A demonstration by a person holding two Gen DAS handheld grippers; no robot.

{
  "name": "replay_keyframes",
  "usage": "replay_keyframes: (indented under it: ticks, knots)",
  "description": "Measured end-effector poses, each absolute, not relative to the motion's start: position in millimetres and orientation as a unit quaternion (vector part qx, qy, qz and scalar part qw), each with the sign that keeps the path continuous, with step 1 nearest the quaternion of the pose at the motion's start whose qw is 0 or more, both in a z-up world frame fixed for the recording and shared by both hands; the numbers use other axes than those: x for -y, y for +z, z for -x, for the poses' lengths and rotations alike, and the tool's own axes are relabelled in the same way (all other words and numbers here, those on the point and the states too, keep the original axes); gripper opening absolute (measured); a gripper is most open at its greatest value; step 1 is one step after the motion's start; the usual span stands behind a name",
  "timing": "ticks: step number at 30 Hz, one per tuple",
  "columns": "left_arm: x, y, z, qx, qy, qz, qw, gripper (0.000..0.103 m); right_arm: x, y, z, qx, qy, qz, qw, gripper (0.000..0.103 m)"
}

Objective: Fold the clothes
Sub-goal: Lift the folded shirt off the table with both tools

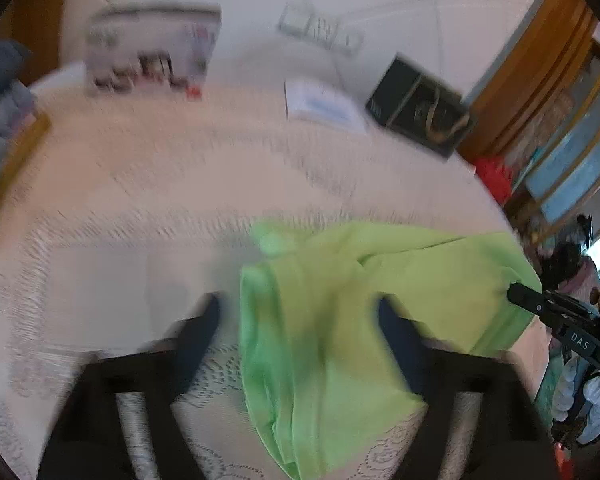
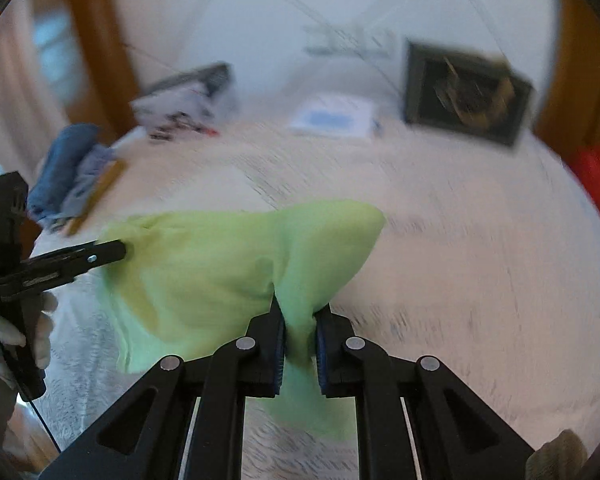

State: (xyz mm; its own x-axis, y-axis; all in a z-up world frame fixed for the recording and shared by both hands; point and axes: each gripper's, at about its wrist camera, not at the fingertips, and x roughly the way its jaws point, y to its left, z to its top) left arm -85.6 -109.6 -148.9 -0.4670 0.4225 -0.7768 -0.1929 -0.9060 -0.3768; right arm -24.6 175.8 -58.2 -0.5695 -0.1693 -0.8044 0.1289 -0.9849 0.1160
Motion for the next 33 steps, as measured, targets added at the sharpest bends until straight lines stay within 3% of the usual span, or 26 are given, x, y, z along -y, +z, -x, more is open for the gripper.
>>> replay_keyframes:
  ticks: [4, 11, 15, 18, 19, 21, 22, 23, 27, 29, 31, 32, 33]
  knots:
    - [86, -169, 88, 0.068, 0.837, 0.518, 0.160, 0.084, -216, -100, 29, 0.064, -0.865, -0.493, 0.059, 0.012]
    - [53, -182, 63, 0.076, 0.823, 0.550, 0.120, 0.084, -251, -131, 41, 0.128, -0.852, -0.499, 0.094, 0.013]
    - [23, -193, 66, 0.071, 0.831, 0.549, 0.059, 0.090, -260, -144, 41, 0.148, -0.843, -0.503, 0.122, 0.013]
    - [12, -189, 65, 0.090, 0.827, 0.553, 0.050, 0.088, -267, -145, 41, 0.160, -0.838, -0.500, 0.148, 0.018]
    - [9, -187, 64, 0.097, 0.825, 0.555, 0.052, 0.080, -270, -144, 41, 0.164, -0.839, -0.496, 0.154, 0.024]
    - [6, -184, 62, 0.096, 0.824, 0.556, 0.054, 0.069, -278, -142, 45, 0.177, -0.837, -0.492, 0.160, 0.046]
    - [5, -183, 61, 0.099, 0.824, 0.556, 0.052, 0.057, -281, -141, 48, 0.181, -0.838, -0.490, 0.160, 0.068]
    - [5, -183, 60, 0.103, 0.824, 0.555, 0.048, 0.053, -283, -140, 51, 0.184, -0.838, -0.488, 0.160, 0.073]
    - [1, -181, 57, 0.110, 0.821, 0.557, 0.053, 0.032, -275, -148, 67, 0.172, -0.834, -0.497, 0.167, 0.073]
    - [-2, -181, 56, 0.099, 0.825, 0.553, 0.063, 0.031, -263, -154, 69, 0.152, -0.835, -0.503, 0.165, 0.075]
    - [2, -181, 57, 0.104, 0.825, 0.551, 0.075, 0.022, -246, -155, 64, 0.119, -0.843, -0.496, 0.172, 0.061]
    - [6, -182, 57, 0.111, 0.823, 0.550, 0.082, 0.019, -238, -154, 60, 0.093, -0.851, -0.491, 0.160, 0.044]
    - [8, -183, 55, 0.113, 0.824, 0.549, 0.088, 0.019, -230, -156, 56, 0.072, -0.851, -0.495, 0.159, 0.041]
